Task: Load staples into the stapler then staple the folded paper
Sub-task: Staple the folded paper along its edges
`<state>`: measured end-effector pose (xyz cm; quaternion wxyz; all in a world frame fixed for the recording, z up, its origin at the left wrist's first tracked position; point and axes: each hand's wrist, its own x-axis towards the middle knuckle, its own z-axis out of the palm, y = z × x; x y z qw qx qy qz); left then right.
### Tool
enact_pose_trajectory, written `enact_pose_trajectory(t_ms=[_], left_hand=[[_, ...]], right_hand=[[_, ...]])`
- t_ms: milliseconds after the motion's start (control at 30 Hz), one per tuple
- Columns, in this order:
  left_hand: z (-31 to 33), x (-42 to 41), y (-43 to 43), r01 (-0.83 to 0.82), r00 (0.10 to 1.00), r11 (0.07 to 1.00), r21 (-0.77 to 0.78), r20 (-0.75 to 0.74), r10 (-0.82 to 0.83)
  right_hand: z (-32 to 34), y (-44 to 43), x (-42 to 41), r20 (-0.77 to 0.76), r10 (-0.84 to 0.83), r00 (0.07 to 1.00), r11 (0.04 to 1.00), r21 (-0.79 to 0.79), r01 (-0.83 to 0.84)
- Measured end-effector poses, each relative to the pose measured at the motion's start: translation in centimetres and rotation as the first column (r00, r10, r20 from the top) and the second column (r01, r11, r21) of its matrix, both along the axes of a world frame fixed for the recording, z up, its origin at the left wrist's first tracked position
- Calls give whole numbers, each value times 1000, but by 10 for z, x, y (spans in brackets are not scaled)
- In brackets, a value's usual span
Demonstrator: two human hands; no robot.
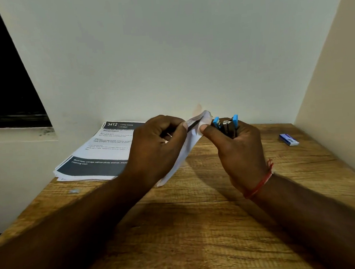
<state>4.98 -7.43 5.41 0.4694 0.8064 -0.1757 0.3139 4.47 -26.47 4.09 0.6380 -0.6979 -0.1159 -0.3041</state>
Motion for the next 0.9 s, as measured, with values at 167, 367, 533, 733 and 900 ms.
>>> enact_pose_trajectory(t_ms=[167, 367, 533, 733, 900], left_hand=[[1, 4, 1, 46, 996, 997, -63, -79, -51], [-3, 3, 3, 83, 995, 994, -65, -58, -87], [-6, 8, 15, 85, 986, 976, -202, -122, -112], [-6, 19, 33, -46, 851, 752, -657, -420, -315], [-12, 20, 30, 152, 674, 496, -855, -277, -685]], right_hand=[[-2, -1, 7, -91, 59, 994, 993, 107, -49], [0, -3, 6, -79, 107, 991, 986, 139, -96], [8, -14, 10, -93, 122, 988, 968, 232, -98], [6, -24, 22, -127, 248, 960, 871, 463, -164], [3, -23, 21, -156, 442, 883, 743, 616, -263]])
